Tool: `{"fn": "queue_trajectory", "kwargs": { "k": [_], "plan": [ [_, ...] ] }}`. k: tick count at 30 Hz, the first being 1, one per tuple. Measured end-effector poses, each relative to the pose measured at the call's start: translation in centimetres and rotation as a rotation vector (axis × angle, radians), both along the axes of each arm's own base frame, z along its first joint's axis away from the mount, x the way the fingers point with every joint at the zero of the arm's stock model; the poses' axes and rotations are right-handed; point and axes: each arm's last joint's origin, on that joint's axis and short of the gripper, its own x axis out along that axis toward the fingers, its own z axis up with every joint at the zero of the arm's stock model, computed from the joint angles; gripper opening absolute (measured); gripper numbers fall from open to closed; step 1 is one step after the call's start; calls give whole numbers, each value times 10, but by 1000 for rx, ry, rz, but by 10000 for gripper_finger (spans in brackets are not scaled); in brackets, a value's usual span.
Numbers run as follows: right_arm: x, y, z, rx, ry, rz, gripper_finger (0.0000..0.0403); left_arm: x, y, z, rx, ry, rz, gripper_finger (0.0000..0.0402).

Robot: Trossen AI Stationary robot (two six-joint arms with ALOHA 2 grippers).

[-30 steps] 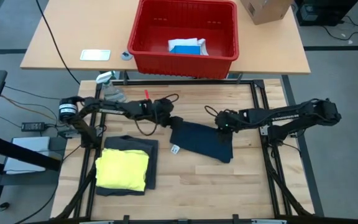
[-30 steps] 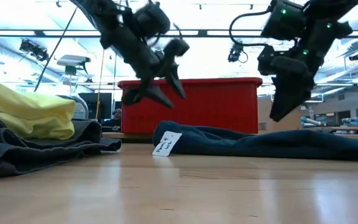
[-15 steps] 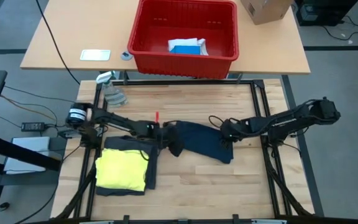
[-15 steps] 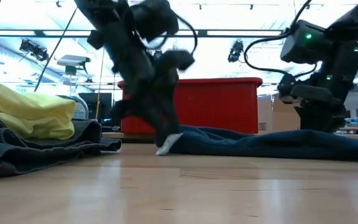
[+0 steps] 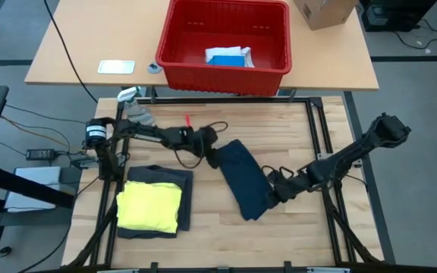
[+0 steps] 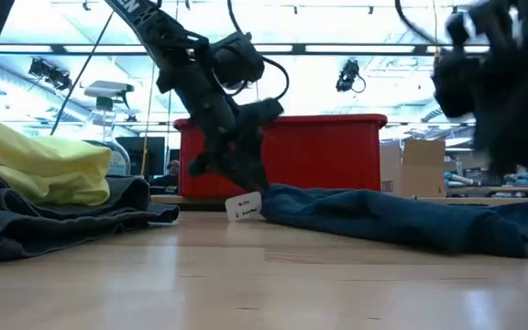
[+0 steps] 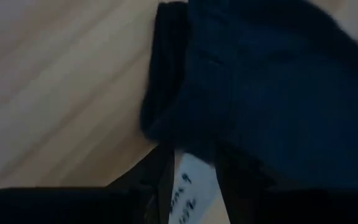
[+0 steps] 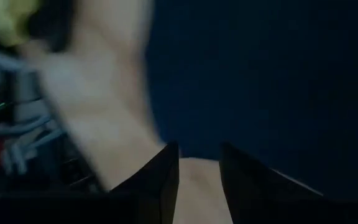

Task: Fold Laundry from Bin
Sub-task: Fold the dark blue short

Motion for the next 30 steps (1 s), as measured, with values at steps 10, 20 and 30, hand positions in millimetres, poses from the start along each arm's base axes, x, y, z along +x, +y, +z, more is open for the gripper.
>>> {"fn": "queue_trajectory", "kwargs": {
  "k": [10,20,30],
  "plan": [
    [21,-53,34,-364,-20,-3,125,6,-4,23,-218,-82,-43,129],
    [31,-146,38,-588,-133,192,237,-6,-18,0,-278,3,201,275],
    [43,-202,-6,-564,-105,230,326,6,5,-4,-66,-166,229,343]
  ]
}}
